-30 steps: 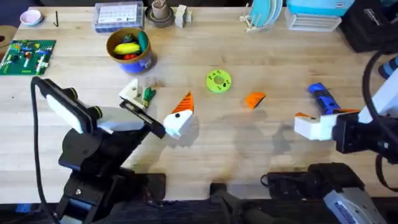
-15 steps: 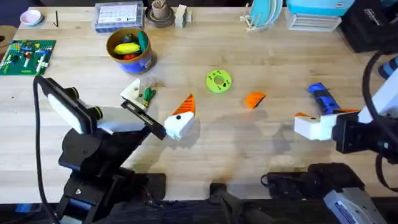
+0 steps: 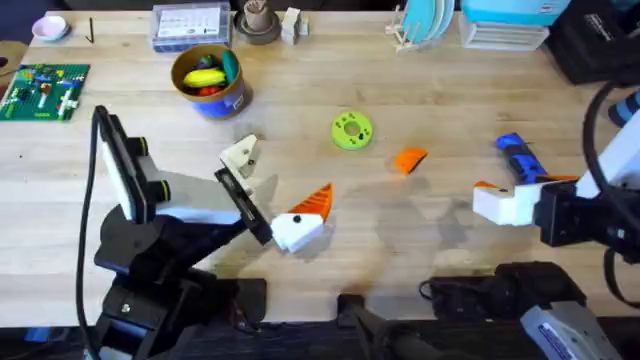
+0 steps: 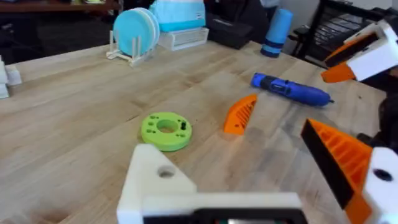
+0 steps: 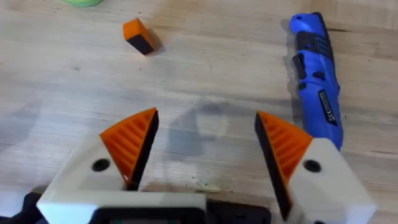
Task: Pick up the gripper from the table and insert it into the empty holder that is missing its gripper. Then pick up a screw, insert it into the mounting hole, and use the screwdriver to tighten it. Finally, clean up the table by picking up the vegetable and placing it into the bucket.
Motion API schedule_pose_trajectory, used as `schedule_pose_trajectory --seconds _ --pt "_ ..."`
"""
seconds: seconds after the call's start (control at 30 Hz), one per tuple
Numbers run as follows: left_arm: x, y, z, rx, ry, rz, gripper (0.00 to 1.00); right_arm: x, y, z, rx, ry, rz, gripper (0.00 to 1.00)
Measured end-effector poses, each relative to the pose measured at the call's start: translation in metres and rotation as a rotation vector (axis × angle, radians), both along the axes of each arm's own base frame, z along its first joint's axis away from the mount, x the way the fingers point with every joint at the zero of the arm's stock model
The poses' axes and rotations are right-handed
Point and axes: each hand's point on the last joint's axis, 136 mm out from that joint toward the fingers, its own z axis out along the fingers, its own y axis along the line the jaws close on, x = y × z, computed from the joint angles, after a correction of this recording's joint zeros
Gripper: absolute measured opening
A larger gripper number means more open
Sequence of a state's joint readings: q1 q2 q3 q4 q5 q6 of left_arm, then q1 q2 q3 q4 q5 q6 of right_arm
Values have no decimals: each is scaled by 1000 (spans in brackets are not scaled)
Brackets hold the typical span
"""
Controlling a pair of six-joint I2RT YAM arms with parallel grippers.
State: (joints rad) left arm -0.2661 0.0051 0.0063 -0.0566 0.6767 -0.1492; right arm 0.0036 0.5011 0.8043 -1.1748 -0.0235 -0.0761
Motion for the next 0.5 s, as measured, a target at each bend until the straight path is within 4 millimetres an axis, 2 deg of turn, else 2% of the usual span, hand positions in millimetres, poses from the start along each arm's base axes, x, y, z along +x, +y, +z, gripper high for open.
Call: schedule_pose_trajectory --seconds 0.23,0.5 --pt "-14 -9 -1 8 -11 -100 992 0 0 0 0 0 0 994" --pt "-20 -13 -1 36 -54 -143 992 5 0 4 0 -26 0 994"
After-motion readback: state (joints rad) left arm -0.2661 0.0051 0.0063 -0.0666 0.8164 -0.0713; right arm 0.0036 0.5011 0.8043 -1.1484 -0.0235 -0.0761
